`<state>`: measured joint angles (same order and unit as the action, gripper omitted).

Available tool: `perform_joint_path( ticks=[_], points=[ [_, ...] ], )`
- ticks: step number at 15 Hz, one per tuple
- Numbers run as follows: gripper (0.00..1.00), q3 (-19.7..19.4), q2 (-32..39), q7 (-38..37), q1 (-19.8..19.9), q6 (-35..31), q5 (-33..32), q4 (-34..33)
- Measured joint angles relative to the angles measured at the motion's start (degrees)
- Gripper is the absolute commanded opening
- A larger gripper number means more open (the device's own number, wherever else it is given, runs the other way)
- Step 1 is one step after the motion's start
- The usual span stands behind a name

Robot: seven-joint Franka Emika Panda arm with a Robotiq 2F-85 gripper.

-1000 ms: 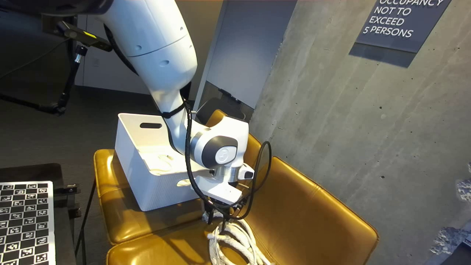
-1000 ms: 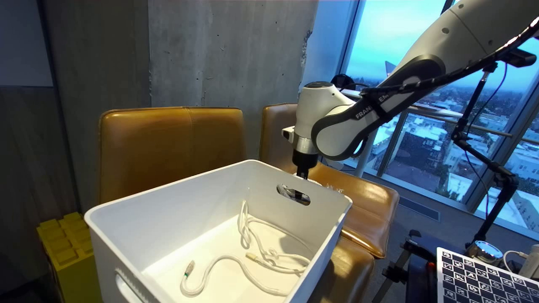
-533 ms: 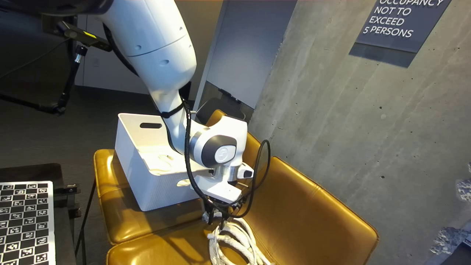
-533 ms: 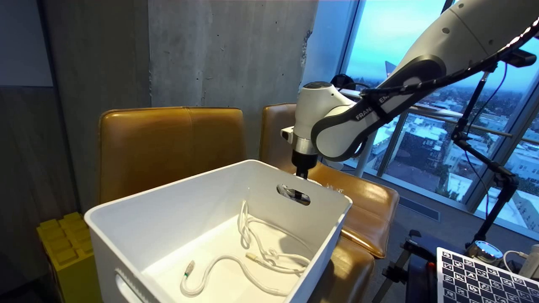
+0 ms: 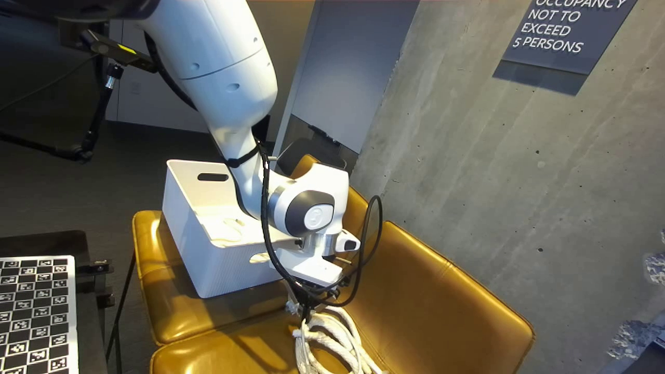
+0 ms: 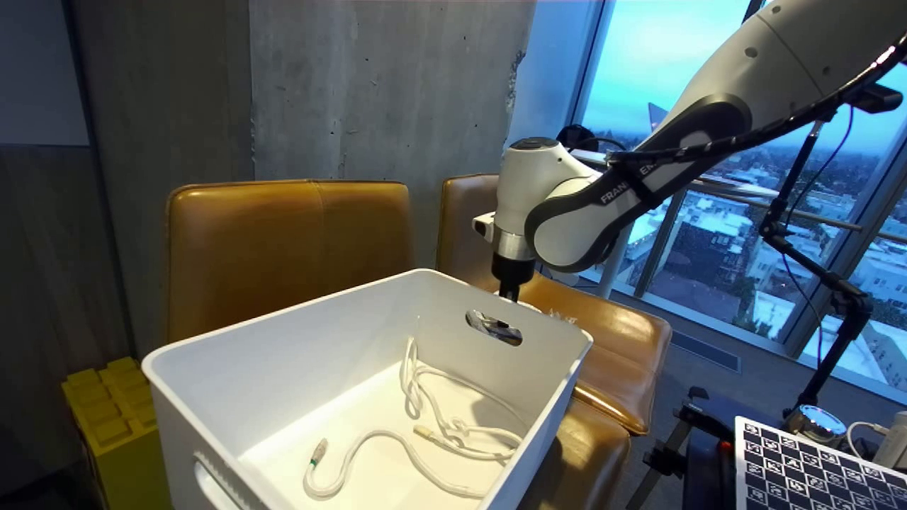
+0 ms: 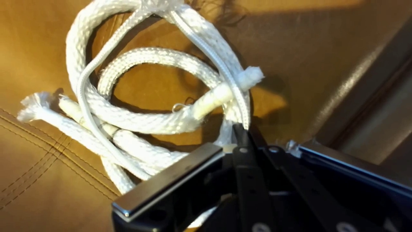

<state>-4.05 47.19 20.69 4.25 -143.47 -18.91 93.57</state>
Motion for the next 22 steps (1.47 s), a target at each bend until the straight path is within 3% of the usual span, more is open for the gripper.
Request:
perform_joint_path(
  ticks=[7,13,22],
  points=[
    [0.01,-0.41,-3.21,-0.23,-1.09,-0.33,-0.32,1.04],
    [0.01,1.09,-16.87,-0.90,-3.80,1.11,-0.24,5.16],
    [0.01,7.93,-33.13,-7.09,-11.78,9.64,-0.04,5.77]
  ],
)
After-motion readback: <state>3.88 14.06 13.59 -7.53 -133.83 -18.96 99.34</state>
